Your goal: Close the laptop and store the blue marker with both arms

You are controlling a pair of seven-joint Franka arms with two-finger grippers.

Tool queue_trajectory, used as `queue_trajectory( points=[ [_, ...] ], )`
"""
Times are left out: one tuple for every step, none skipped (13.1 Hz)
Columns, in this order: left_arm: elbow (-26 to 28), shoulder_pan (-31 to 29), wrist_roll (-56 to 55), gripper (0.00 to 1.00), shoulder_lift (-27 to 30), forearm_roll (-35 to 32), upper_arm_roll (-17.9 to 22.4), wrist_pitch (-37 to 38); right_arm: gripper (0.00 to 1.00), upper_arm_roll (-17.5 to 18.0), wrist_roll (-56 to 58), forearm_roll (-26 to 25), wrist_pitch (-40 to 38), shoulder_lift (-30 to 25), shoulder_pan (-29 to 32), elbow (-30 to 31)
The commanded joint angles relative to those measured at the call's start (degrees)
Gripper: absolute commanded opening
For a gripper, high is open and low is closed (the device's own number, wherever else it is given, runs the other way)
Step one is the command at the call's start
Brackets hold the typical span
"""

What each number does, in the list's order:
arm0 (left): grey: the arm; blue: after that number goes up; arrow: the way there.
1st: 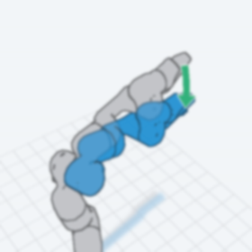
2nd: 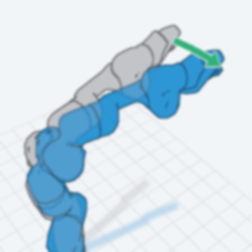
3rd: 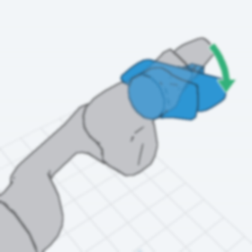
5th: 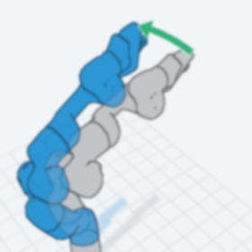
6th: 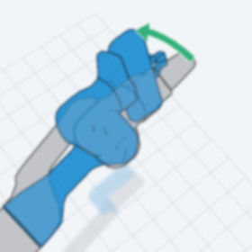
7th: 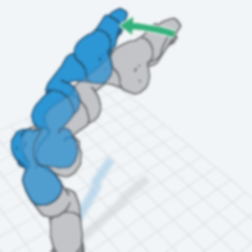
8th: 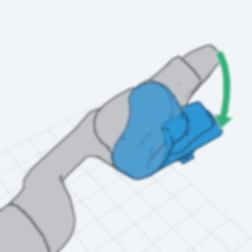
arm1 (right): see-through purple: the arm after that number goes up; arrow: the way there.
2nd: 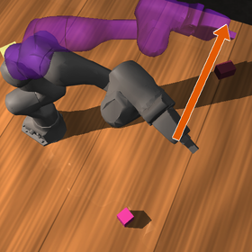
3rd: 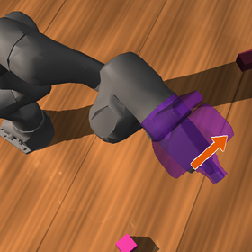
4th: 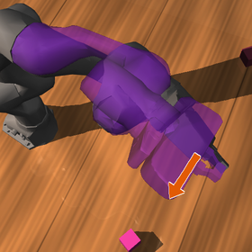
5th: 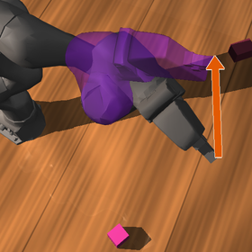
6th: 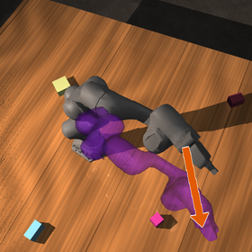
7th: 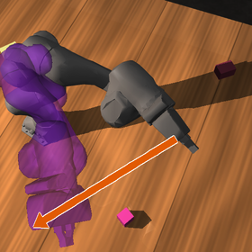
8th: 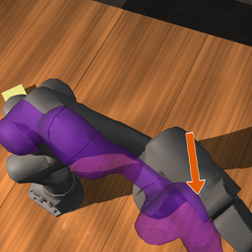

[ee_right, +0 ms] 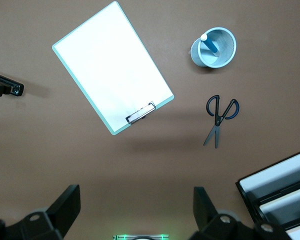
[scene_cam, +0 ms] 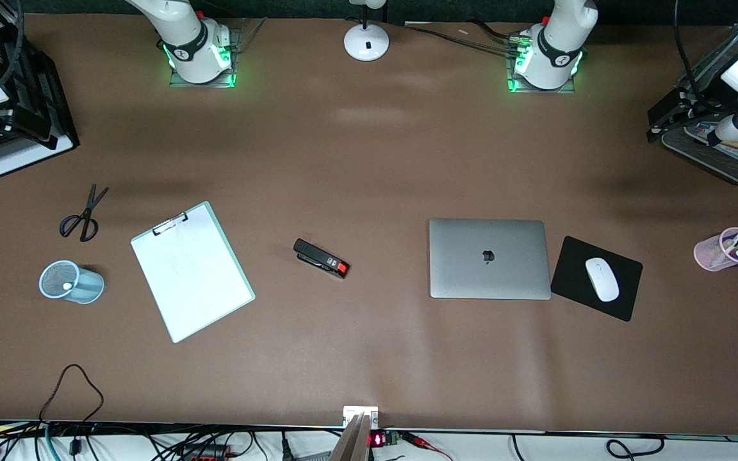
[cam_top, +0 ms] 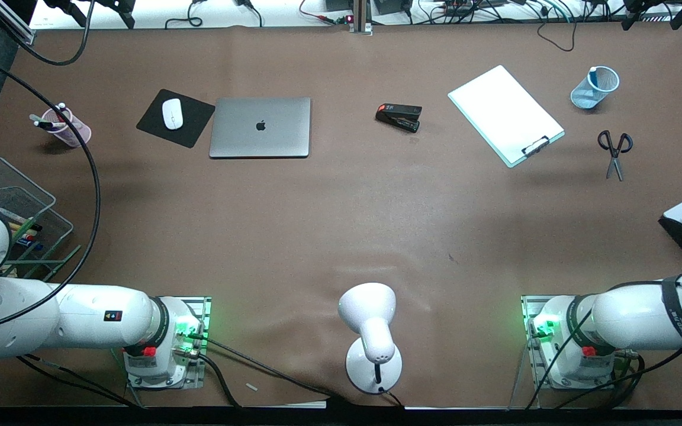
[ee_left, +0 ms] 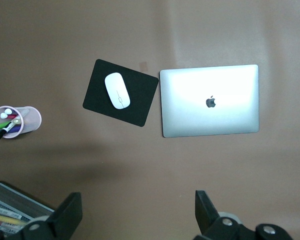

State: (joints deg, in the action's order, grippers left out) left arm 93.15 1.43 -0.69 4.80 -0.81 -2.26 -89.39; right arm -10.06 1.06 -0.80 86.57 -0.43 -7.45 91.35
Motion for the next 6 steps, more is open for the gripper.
queue_trajectory(
  points=[
    [1.24,-0.46,1.22,1.0,1.18,0.81,0.06,-1.31,1.0,0.22,-0.71,-1.04,-0.17,-1.77,-0.2,1.2],
    [1.24,-0.46,1.22,1.0,1.18,0.81,-0.02,-1.23,1.0,0.22,-0.71,-0.78,-0.17,-1.86,-0.11,1.28],
    [1.24,-0.46,1.22,1.0,1.18,0.81,-0.02,-1.22,1.0,0.31,-0.8,-0.69,-0.17,-1.94,-0.2,1.19],
    [1.24,-0.46,1.22,1.0,1.18,0.81,-0.02,-1.22,1.0,0.4,-0.8,-0.69,-0.17,-1.95,-0.29,1.11],
    [1.24,-0.46,1.22,1.0,1.18,0.81,-0.11,-1.22,1.0,0.4,-0.71,-0.69,-0.35,-1.95,-0.29,1.11],
    [1.24,-0.37,1.22,1.0,1.18,0.81,-0.02,-1.22,1.0,0.31,-0.62,-0.69,-0.52,-1.95,-0.29,1.11]
  ],
)
